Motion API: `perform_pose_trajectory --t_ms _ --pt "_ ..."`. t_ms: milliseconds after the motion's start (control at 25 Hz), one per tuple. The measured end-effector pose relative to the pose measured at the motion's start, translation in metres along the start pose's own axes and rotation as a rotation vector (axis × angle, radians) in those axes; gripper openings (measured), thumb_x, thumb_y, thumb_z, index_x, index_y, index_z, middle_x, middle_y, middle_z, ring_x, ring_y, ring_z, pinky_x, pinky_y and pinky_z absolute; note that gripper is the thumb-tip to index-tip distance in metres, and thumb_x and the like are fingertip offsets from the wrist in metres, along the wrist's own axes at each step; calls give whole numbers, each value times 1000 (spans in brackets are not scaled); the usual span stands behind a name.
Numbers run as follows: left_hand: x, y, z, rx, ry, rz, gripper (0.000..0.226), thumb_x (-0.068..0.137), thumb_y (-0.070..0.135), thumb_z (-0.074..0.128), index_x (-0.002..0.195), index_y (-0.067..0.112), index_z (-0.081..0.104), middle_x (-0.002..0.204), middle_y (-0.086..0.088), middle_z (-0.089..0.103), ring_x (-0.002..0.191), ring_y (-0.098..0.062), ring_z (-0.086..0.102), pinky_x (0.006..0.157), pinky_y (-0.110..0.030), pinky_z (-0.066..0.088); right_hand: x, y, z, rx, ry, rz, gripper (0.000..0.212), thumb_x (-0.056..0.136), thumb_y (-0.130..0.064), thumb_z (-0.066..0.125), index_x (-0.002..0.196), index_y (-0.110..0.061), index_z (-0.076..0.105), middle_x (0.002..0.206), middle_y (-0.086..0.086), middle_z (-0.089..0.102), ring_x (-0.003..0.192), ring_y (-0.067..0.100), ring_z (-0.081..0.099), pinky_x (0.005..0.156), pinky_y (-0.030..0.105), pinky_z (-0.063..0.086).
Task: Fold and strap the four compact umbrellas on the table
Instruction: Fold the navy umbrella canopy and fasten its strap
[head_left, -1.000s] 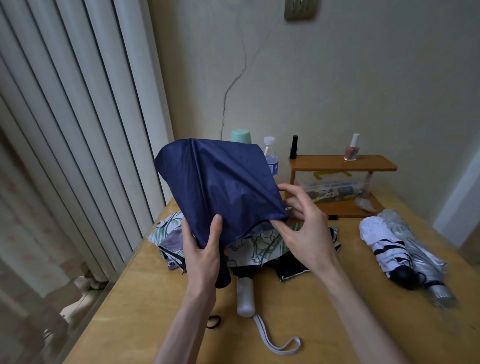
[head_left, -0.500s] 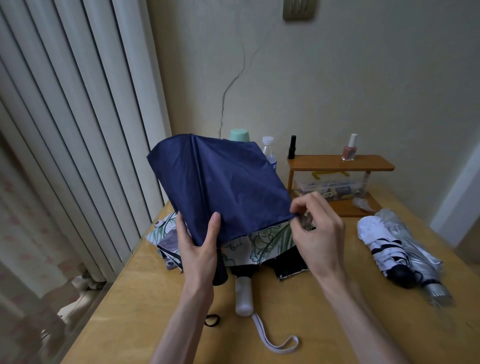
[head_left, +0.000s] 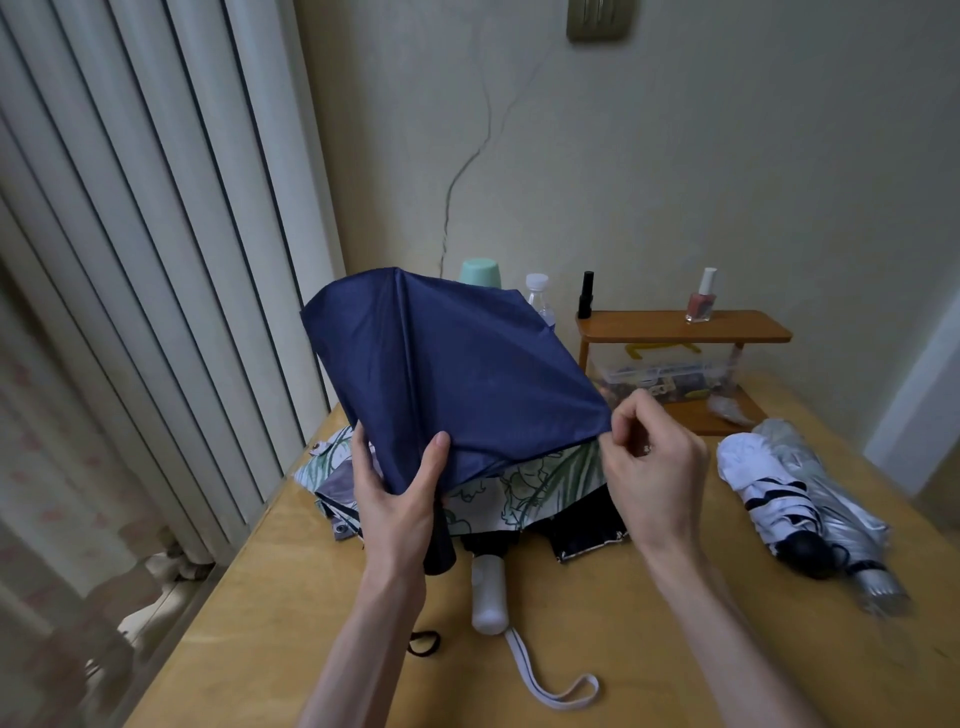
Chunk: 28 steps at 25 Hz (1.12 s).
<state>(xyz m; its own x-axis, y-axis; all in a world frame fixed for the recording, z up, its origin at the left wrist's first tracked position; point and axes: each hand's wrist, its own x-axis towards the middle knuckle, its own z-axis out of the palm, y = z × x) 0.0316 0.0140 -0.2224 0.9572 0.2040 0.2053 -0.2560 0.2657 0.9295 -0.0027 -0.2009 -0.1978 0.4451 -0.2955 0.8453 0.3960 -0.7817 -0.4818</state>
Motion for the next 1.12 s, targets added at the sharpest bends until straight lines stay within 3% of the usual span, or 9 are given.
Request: perform_pose_trajectory --t_ms 80,160,280,440,600,720,880,1040,1120 --pt "2 -1 -3 -24 5 -19 78 85 36 89 151 40 47 144 10 64 130 -19 65 112 -55 51 3 3 -3 -17 -51 -20 43 74 20 70 67 -15 45 59 -6 41 52 16 40 45 36 40" --pt "5 2 -9 -1 -20 -2 74 86 33 88 149 41 49 142 11 66 129 -18 66 113 -52 51 9 7 -6 152 -267 88 43 75 15 76 70 -17 49 62 -7 49 56 11 46 51 31 44" --pt "10 12 -26 105 -81 48 75 83 35 90 146 44 51 138 17 66 125 -16 67 108 -52 55 17 13 -15 524 -686 326 38 78 0 85 101 -19 62 94 4 66 87 21 68 75 36 57" --pt "18 22 -40 252 -213 118 74 78 25 83 144 37 51 118 35 68 112 -1 70 95 -35 62 20 4 -15 724 -664 453 63 79 -7 69 136 -31 56 125 5 62 120 19 65 100 39 56" --pt "21 17 -44 365 -343 139 88 74 26 86 153 27 46 125 36 65 118 3 66 96 -32 61 21 -1 -7 541 -589 337 69 89 -36 82 146 -51 47 152 -13 46 142 5 47 111 33 46" --pt "22 12 -43 426 -402 155 95 73 43 97 153 29 48 137 19 67 129 -8 64 106 -47 56 21 6 -9 408 -537 315 50 84 -58 80 129 -43 63 142 -12 48 133 -2 49 112 25 43" --pt "21 5 -40 439 -407 189 89 64 51 93 143 50 53 143 10 66 134 -12 61 110 -51 53 26 12 -16 331 -592 434 49 76 -61 81 113 -32 69 132 -9 53 121 -8 52 98 9 43" --pt "22 4 -40 410 -389 210 91 70 35 98 146 48 50 145 13 63 134 -7 60 110 -48 54 30 17 -26 391 -596 445 39 81 -48 82 97 -13 75 101 4 75 100 17 71 90 37 56" --pt "23 4 -41 393 -353 231 92 70 25 92 150 39 48 145 21 61 136 -4 58 111 -44 53 36 16 -37 460 -574 420 30 83 -38 83 82 -10 70 87 8 74 86 24 71 81 36 55"
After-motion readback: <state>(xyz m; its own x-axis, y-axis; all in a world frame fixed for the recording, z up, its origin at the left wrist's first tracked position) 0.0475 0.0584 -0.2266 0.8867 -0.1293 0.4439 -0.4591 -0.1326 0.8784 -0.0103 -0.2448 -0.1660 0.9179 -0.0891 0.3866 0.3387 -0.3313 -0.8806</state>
